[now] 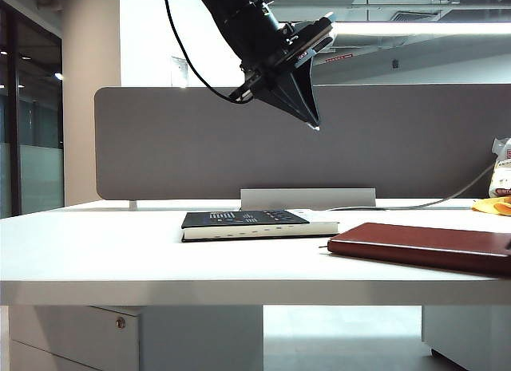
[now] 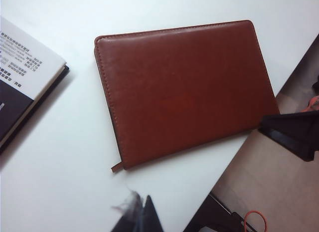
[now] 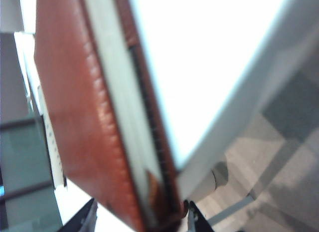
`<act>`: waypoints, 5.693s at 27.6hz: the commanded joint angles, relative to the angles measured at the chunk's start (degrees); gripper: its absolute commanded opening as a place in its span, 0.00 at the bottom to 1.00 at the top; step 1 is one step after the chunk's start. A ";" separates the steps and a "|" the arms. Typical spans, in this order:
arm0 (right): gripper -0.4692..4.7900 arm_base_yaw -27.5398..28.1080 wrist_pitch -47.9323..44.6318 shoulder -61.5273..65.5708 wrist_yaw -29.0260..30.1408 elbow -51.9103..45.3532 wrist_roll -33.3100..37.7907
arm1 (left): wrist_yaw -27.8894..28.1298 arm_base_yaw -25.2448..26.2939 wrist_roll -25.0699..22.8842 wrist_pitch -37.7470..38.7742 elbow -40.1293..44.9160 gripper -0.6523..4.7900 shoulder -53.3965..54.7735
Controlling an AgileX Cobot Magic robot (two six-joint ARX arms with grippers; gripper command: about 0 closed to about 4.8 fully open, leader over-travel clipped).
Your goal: Pick up the red book and place it on top of the black book.
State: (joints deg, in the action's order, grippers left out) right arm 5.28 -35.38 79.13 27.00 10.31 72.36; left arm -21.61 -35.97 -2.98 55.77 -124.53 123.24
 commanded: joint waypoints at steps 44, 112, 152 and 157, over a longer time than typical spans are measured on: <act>0.08 4.74 -25.99 2.03 13.88 1.53 10.16 | -0.04 0.48 -0.22 2.45 -0.26 0.11 -0.37; 0.08 -20.48 -19.85 13.66 9.03 32.72 6.91 | 0.39 14.19 -8.22 10.99 12.11 0.11 -19.06; 0.08 -20.17 7.45 33.55 13.88 57.05 2.60 | 1.25 15.21 -10.12 13.62 22.18 0.11 -44.02; 0.09 -20.11 8.24 33.83 13.86 57.44 2.60 | 1.25 15.21 -10.16 13.62 22.18 0.11 -44.02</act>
State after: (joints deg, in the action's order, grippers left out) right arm -14.83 -26.57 113.32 40.69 67.44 75.31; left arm -20.34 -20.75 -12.71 69.67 -102.24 79.48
